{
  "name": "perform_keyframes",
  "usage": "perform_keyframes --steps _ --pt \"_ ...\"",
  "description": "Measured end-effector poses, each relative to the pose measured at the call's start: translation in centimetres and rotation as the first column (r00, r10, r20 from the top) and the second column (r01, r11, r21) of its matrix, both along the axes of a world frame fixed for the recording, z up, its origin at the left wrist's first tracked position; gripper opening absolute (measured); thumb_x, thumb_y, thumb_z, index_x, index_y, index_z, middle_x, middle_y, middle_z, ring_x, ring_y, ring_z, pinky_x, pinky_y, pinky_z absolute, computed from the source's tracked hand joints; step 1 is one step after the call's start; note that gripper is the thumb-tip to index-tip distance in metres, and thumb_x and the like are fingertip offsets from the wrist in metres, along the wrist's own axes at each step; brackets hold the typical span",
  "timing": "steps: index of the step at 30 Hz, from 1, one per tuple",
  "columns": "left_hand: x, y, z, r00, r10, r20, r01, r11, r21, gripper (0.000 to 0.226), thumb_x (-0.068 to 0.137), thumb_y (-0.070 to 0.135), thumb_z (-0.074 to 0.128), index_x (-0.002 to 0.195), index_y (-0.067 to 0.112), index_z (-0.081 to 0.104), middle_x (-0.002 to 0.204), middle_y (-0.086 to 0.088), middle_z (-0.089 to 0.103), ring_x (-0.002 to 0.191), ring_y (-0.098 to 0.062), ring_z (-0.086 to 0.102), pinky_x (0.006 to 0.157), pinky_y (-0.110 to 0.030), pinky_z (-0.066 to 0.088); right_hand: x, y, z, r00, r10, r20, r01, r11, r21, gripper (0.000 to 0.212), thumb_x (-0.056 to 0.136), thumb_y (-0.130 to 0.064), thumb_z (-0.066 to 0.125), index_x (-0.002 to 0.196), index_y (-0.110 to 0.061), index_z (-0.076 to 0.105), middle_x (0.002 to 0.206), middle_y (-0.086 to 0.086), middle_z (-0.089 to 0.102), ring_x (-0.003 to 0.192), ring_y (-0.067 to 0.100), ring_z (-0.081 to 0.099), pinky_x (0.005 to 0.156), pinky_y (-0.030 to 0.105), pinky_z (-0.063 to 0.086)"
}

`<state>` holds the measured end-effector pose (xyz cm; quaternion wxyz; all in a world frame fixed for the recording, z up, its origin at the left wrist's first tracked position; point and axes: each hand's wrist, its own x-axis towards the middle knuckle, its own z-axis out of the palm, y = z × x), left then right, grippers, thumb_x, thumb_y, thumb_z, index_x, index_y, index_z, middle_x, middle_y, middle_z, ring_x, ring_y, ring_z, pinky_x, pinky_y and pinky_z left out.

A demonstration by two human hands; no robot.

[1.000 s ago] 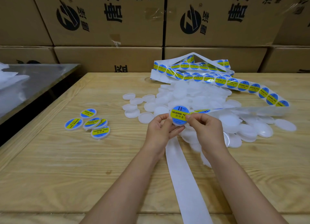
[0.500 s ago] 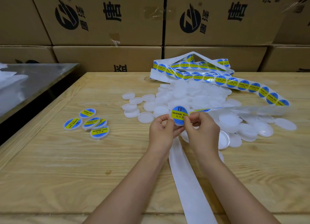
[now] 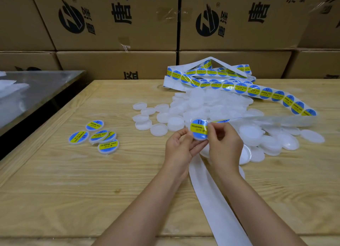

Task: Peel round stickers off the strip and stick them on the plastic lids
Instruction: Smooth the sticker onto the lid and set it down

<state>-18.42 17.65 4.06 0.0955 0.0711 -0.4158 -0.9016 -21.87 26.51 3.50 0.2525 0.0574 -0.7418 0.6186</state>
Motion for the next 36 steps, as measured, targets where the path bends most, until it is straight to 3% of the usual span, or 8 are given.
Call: perform_keyframes --steps 5,9,13,19,22,25,29,36 --pt "0.3 0.9 -0.3 0.999 -0.043 -0.022 0.042 0.996 -0.082 0.009 0.098 -0.001 0.039 0.100 0.002 0.047 0.080 -0.013 0.073 0.075 -0.023 0.072 0.075 -0.031 0.059 -0.6 0.5 0.1 0.995 -0.073 0.073 0.081 0.990 -0.117 0.022 0.084 -0.027 0.069 0.069 -0.020 0.055 0.066 -0.011 0.060 0.061 -0.007 0.057 0.058 0.005 0.040" --pt "0.4 0.9 -0.5 0.998 -0.039 -0.050 0.031 0.987 -0.158 0.014 0.097 -0.005 0.040 0.096 0.007 0.047 0.074 -0.008 0.072 0.072 -0.019 0.071 0.071 -0.027 0.058 -0.8 0.1 -0.1 0.990 -0.050 0.132 0.064 0.992 -0.110 0.031 0.075 -0.038 0.075 0.075 -0.017 0.052 0.070 -0.007 0.059 0.062 0.001 0.056 0.058 0.008 0.040" --pt "0.5 0.6 -0.6 0.998 -0.009 -0.059 0.000 0.988 -0.155 0.015 0.096 -0.004 0.042 0.094 0.009 0.050 0.076 -0.011 0.071 0.075 -0.021 0.070 0.073 -0.030 0.057 -0.3 -0.5 -0.4 0.986 0.060 0.158 -0.044 0.994 -0.105 0.040 0.067 -0.043 0.079 0.084 -0.022 0.050 0.078 -0.010 0.060 0.066 -0.005 0.057 0.058 0.008 0.042" --pt "0.3 -0.1 -0.6 0.998 -0.017 -0.057 0.018 0.999 0.030 0.008 0.095 0.001 0.045 0.094 0.006 0.051 0.090 -0.021 0.070 0.084 -0.030 0.070 0.075 -0.033 0.058 -0.1 -0.6 -0.6 0.954 0.266 0.141 -0.247 0.959 -0.139 0.036 0.071 -0.035 0.079 0.091 -0.029 0.050 0.082 -0.018 0.064 0.071 -0.005 0.060 0.062 0.011 0.046" --pt "0.1 -0.6 -0.6 0.998 -0.040 -0.039 0.045 0.989 0.138 0.009 0.096 0.002 0.044 0.098 0.002 0.052 0.092 -0.020 0.070 0.086 -0.031 0.070 0.073 -0.034 0.059 0.1 -0.5 -0.5 0.967 0.242 0.081 -0.238 0.970 -0.056 0.034 0.072 -0.032 0.079 0.089 -0.033 0.050 0.080 -0.027 0.063 0.065 -0.006 0.057 0.058 0.008 0.043" --pt "0.1 -0.7 -0.6 0.997 -0.076 -0.032 0.080 0.980 0.182 0.020 0.096 0.003 0.044 0.113 -0.004 0.052 0.100 -0.021 0.069 0.090 -0.031 0.070 0.073 -0.033 0.058 0.0 -0.1 -0.3 0.979 0.201 0.024 -0.201 0.980 -0.013 0.029 0.074 -0.030 0.078 0.085 -0.033 0.051 0.074 -0.016 0.064 0.061 -0.003 0.055 0.057 0.015 0.045" --pt "0.1 -0.9 -0.4 0.994 -0.102 -0.025 0.105 0.979 0.172 0.023 0.096 0.002 0.043 0.116 -0.003 0.055 0.102 -0.018 0.070 0.091 -0.027 0.070 0.070 -0.031 0.057 0.1 0.3 -0.2 0.984 0.176 -0.016 -0.175 0.984 0.041 0.020 0.082 -0.026 0.071 0.081 -0.032 0.052 0.069 -0.009 0.061 0.061 0.002 0.054 0.059 0.023 0.047" --pt "0.3 -1.0 -0.3 0.995 -0.086 -0.059 0.086 0.996 0.006 0.027 0.091 0.001 0.053 0.118 0.002 0.057 0.097 -0.015 0.072 0.086 -0.025 0.071 0.073 -0.031 0.058 0.2 0.5 -0.1 0.990 0.128 -0.055 -0.127 0.992 0.020 0.022 0.091 -0.020 0.060 0.072 -0.027 0.054 0.063 -0.019 0.063 0.055 0.002 0.058 0.051 0.012 0.042"
